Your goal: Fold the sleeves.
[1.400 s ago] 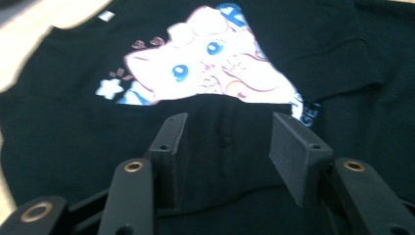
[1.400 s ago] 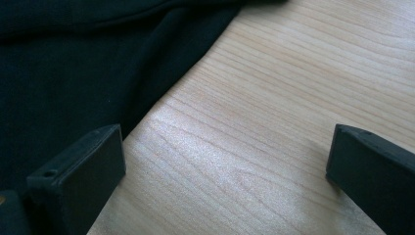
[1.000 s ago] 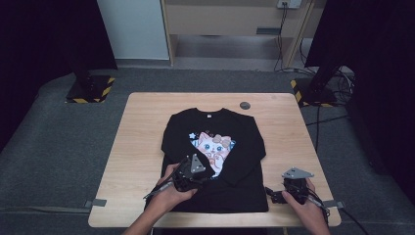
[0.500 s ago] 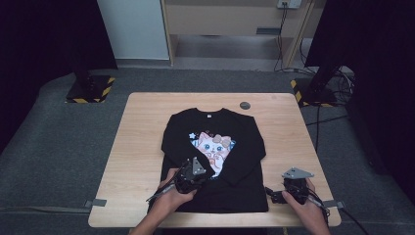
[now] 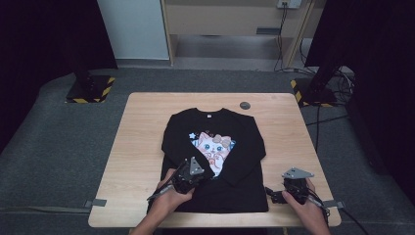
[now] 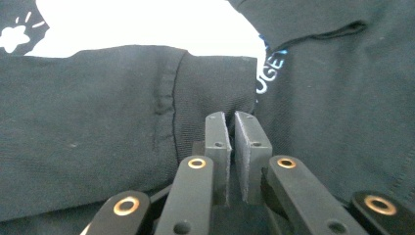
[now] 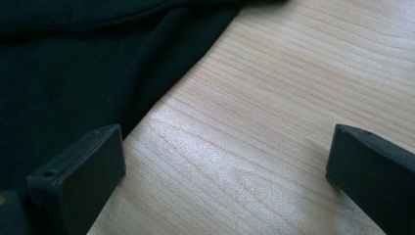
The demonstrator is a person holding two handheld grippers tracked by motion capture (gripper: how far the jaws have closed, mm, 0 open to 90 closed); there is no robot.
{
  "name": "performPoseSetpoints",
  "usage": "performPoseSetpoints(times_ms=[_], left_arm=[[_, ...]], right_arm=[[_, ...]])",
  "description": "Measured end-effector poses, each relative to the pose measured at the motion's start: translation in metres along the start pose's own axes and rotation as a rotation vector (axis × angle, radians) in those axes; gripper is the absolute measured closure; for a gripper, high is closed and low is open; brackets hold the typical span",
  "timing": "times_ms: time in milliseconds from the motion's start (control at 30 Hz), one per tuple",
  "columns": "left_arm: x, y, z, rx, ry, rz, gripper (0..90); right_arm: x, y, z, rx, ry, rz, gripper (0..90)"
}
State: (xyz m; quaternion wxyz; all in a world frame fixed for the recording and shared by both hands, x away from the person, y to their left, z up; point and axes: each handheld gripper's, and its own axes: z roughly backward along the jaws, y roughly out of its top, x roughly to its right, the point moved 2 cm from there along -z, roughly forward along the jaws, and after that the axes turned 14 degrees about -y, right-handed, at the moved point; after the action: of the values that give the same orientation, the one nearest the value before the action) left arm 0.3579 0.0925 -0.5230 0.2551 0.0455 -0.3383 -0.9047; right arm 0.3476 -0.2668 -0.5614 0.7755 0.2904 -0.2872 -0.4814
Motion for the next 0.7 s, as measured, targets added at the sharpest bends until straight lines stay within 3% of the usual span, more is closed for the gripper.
performPoseSetpoints(times_ms=[167,200,300,467,567,700], left_arm=[[0.0,-0.004,0.008,-0.021,-0.02,0.005,84.4],[0.0,-0.006,0.007,-0.02,-0.013,0.013,80.3],[-0.003,-0.009,0.005,0.005,-0.016,0.049,55.3],[-0.003,-0.013,0.011,0.042,-0.021,0.026,26.4],[-0.004,-0.018,0.015,0.044,-0.011,0.016,16.0],[-0.009,-0.026,0.02,0.042,0.014,0.05,9.4]], right_arm=[[0.0,0.0,0.0,0.0,0.0,0.0,1.0],[0.0,0.0,0.0,0.0,0.0,0.0,1.0],[0.0,0.0,0.0,-0.001,-0.001,0.0,0.9],[0.0,0.0,0.0,-0.001,-0.001,-0.001,0.8],[0.0,0.0,0.0,-0.002,-0.003,-0.002,0.7],[0.0,0.0,0.0,-0.003,-0.003,-0.003,0.6]])
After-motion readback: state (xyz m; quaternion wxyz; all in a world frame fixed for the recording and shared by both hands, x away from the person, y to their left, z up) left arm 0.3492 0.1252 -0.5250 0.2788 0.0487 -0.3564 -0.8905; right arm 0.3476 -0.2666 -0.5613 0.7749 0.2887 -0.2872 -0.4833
